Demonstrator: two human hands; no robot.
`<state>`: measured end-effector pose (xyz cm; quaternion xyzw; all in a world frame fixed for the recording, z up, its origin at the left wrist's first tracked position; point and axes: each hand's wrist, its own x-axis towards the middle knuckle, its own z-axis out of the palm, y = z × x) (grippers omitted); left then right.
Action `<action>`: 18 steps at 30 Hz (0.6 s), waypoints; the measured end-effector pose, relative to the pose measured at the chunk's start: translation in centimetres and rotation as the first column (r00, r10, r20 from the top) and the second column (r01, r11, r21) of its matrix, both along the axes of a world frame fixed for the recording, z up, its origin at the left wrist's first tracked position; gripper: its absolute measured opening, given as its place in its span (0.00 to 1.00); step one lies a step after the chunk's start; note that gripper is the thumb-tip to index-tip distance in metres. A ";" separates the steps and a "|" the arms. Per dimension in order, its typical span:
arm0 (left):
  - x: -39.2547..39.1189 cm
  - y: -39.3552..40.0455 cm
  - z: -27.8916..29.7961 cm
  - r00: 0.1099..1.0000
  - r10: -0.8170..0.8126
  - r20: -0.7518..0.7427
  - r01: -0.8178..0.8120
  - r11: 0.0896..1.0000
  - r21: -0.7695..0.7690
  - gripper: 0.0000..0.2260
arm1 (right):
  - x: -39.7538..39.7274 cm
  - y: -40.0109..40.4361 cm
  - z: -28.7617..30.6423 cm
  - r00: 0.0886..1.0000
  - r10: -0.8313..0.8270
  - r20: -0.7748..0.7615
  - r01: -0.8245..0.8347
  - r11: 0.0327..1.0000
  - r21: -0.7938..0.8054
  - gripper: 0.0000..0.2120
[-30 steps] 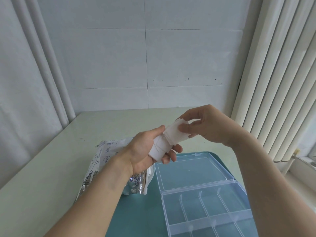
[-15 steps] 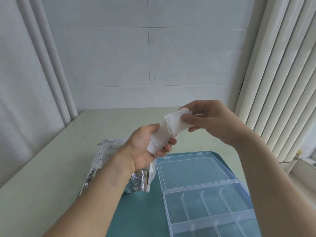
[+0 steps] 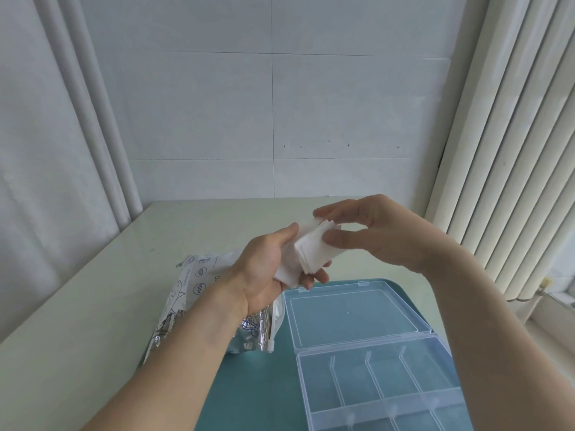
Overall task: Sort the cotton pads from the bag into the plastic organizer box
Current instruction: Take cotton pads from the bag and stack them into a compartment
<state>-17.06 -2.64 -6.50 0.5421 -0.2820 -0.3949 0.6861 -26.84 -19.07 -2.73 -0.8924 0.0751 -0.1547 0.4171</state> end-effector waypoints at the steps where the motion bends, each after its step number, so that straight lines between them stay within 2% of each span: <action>1: -0.1 0.0 0.0 0.999 -0.031 0.008 0.031 0.999 -0.009 0.21 | 0.2 0.4 -0.2 1.000 -0.015 -0.004 0.015 1.000 -0.021 0.10; 4: -0.3 -0.1 0.0 0.997 -0.081 0.008 0.081 0.996 -0.046 0.22 | 1.0 1.4 -0.6 0.991 -0.136 0.016 0.137 0.988 -0.077 0.07; 7: -0.1 0.0 0.0 0.994 -0.110 0.024 0.112 0.992 -0.058 0.21 | 1.2 1.8 -0.8 0.985 -0.167 0.036 0.169 0.985 -0.042 0.06; 13: 0.2 0.1 -0.5 0.980 -0.097 0.176 0.114 0.990 -0.089 0.13 | 0.9 0.8 -0.7 0.985 -0.135 0.106 0.113 0.975 0.190 0.20; 15: 0.4 0.3 -0.3 0.970 -0.112 0.218 0.131 0.988 -0.078 0.13 | 0.3 -0.2 -0.3 0.990 -0.098 0.103 0.069 0.964 0.258 0.16; 18: 0.6 0.8 -0.2 0.942 -0.166 0.293 0.180 0.983 -0.023 0.14 | -0.1 -0.5 0.0 0.987 -0.125 0.102 0.098 0.967 0.236 0.06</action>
